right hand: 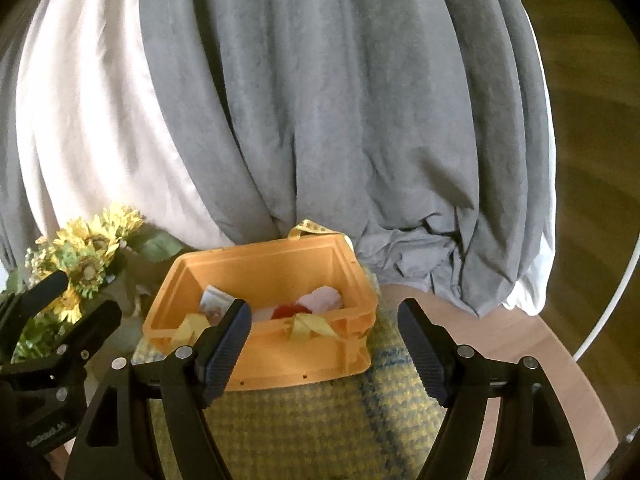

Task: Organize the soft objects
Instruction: 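Move both tools back toward the Mickey plush and green frog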

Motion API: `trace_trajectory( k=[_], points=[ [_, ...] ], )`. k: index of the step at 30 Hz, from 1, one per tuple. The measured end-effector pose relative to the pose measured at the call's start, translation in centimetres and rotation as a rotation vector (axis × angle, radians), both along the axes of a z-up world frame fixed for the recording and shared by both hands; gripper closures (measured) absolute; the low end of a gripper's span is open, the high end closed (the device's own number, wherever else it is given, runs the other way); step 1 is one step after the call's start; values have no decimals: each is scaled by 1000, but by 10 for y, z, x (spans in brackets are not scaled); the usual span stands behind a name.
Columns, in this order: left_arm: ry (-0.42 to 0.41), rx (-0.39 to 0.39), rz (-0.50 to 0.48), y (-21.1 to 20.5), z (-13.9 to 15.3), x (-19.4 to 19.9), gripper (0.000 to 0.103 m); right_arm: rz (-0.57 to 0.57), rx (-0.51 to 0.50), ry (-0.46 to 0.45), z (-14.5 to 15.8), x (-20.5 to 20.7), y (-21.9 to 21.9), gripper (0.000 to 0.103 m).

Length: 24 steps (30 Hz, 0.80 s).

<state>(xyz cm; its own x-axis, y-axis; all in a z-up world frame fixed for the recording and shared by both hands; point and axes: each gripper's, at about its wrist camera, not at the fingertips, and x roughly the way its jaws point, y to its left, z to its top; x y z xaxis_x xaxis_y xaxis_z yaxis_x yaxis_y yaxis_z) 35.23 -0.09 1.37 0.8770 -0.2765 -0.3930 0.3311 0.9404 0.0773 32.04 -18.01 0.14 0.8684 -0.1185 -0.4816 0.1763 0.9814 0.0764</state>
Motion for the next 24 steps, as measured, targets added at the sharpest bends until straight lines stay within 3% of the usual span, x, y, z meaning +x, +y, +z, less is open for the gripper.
trace_trajectory(
  k=[24],
  points=[
    [119,80,222,-35,-52,-93,14,254,26,149,-53,-38,-31,27]
  ],
)
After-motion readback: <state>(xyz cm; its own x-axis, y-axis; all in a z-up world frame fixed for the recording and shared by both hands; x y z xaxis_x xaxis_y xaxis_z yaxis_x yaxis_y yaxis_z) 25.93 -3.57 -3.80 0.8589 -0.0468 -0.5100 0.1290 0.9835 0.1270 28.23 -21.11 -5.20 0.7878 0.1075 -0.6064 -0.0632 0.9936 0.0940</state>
